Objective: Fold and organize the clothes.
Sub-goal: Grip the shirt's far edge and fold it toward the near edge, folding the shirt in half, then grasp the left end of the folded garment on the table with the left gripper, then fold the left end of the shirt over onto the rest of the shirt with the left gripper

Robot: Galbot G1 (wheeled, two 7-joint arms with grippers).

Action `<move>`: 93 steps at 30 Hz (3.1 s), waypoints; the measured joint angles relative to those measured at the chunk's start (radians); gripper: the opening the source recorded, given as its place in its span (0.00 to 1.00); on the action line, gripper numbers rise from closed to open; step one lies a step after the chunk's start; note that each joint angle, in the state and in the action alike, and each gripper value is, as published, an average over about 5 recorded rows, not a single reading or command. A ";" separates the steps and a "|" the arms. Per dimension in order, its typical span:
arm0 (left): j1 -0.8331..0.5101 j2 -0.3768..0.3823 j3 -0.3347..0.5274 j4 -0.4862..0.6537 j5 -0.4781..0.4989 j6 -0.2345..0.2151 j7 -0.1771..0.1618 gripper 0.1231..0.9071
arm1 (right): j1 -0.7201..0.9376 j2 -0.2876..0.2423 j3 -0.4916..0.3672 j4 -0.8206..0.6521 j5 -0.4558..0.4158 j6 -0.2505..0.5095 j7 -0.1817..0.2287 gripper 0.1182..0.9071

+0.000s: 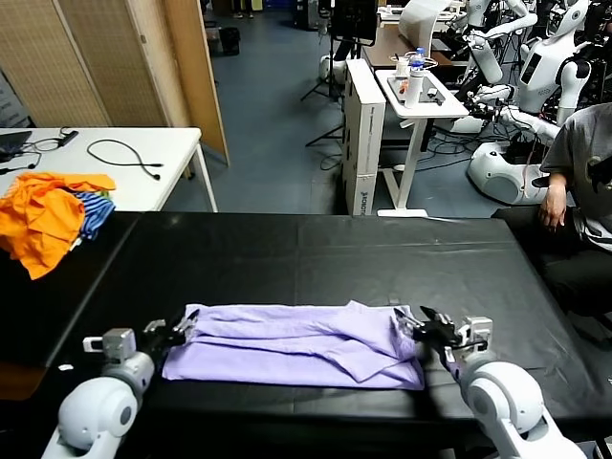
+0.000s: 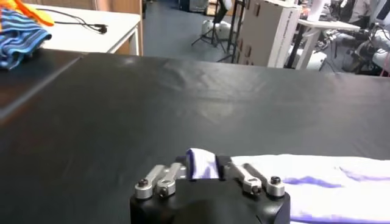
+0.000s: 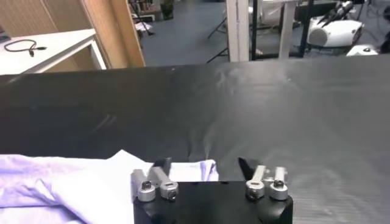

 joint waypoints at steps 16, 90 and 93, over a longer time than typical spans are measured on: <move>0.095 -0.043 -0.062 -0.025 -0.070 -0.008 0.014 1.00 | -0.133 0.002 0.040 0.094 0.000 0.019 -0.023 1.00; 0.077 -0.046 0.213 -0.295 -0.036 -0.023 -0.060 0.09 | -0.176 0.043 0.087 0.105 -0.050 0.026 -0.034 1.00; 0.067 -0.064 0.250 -0.272 -0.012 -0.026 -0.057 0.09 | -0.175 0.045 0.084 0.103 -0.056 0.027 -0.036 1.00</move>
